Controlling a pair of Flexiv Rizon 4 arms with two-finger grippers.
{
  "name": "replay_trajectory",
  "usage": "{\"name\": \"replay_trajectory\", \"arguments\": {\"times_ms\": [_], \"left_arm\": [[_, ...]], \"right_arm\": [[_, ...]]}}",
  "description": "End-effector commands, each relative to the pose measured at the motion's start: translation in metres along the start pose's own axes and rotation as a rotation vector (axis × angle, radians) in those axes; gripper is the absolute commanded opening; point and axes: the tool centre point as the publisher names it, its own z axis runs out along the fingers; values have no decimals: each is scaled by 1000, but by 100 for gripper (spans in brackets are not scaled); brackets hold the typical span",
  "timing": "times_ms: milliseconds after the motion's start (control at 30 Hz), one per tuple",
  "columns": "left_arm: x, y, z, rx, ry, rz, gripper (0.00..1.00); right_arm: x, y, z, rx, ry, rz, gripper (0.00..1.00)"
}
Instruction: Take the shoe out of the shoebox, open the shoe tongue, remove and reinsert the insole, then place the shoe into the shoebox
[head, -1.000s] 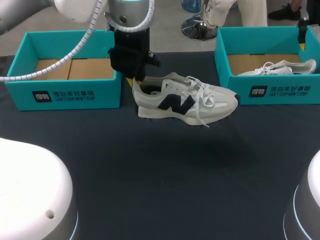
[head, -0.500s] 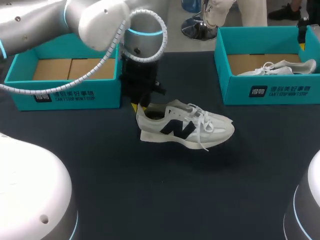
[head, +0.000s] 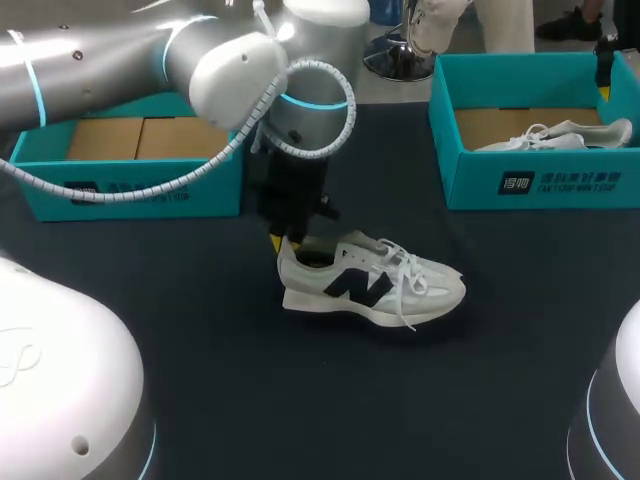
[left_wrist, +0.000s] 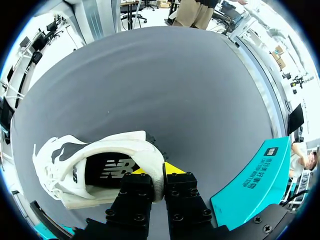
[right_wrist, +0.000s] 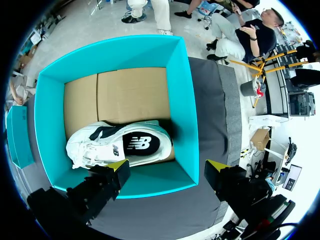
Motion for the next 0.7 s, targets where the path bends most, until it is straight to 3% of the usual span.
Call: {"name": "replay_trajectory", "arguments": {"times_ms": [33,700], "left_arm": [[-4,-3,6,-1,7,3,0],[-18,-13,37,41,43,13,0]], "right_arm": [[0,2,0,4,0,1,100],[0,2,0,4,0,1,100]]}}
